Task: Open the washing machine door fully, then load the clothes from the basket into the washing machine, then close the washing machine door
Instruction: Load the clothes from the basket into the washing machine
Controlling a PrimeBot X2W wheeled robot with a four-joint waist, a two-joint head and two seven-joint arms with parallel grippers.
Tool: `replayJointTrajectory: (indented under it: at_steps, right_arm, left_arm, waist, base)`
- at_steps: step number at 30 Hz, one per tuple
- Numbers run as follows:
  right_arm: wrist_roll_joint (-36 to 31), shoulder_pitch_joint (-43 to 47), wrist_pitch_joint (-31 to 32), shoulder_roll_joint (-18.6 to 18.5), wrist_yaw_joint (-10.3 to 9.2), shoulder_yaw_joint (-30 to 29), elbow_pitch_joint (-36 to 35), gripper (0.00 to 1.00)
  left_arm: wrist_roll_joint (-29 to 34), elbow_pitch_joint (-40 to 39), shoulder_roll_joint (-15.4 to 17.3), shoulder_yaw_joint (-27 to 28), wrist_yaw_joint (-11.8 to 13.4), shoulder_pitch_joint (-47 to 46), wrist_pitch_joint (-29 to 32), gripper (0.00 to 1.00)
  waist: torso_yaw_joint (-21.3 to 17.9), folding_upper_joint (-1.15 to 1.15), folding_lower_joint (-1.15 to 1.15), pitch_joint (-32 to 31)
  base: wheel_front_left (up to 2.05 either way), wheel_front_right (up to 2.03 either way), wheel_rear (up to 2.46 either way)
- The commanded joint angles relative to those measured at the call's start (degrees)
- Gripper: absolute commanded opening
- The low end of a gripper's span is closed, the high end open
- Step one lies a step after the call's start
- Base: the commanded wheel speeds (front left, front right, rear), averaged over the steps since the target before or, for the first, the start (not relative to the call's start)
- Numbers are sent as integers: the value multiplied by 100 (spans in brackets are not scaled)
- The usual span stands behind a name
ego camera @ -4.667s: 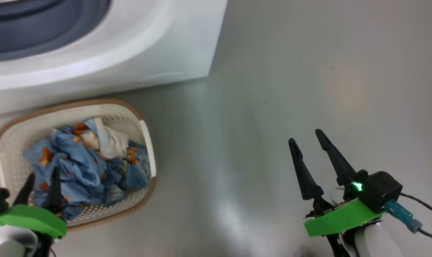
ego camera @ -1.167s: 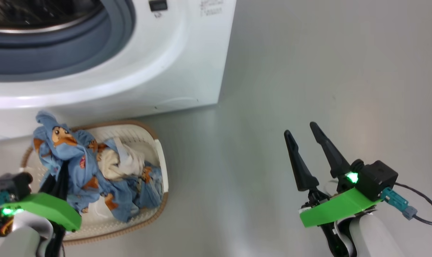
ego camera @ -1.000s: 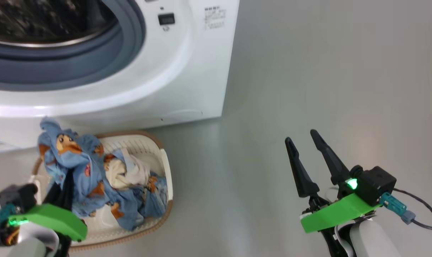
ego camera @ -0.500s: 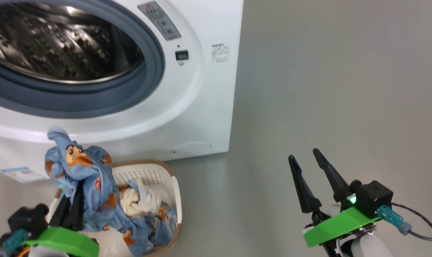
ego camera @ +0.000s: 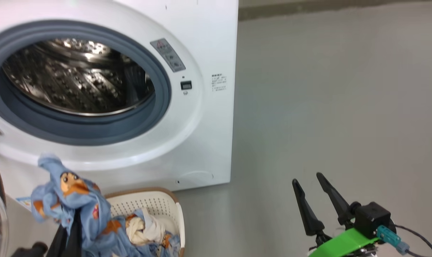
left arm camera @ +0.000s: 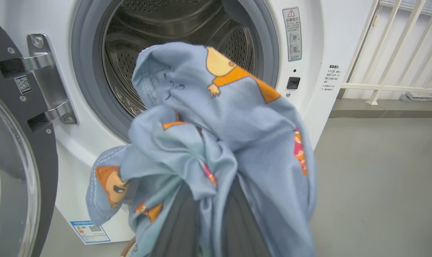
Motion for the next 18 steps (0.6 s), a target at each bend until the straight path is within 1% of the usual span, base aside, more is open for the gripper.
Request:
replayJointTrajectory:
  at_steps: [1,9,18]
  right_arm:
    - [-70,8,-43,11,9,115,-123,100]
    - [-126,136,-43,11,9,70,-187,100]
    - [-154,228,-43,11,9,26,-213,100]
  left_arm:
    - [133,-247,43,287,-45,-13,-70,0]
    - [417,-552,-168,562,-144,375,-70,0]
    - [534,-558,-323,706,-205,489,-70,0]
  waist:
    - [-35,0,0,-203]
    - [-72,0,0,-314]
    - [-70,0,0,-353]
  base:
    - [0,0,0]
    - [0,0,0]
    - [0,0,0]
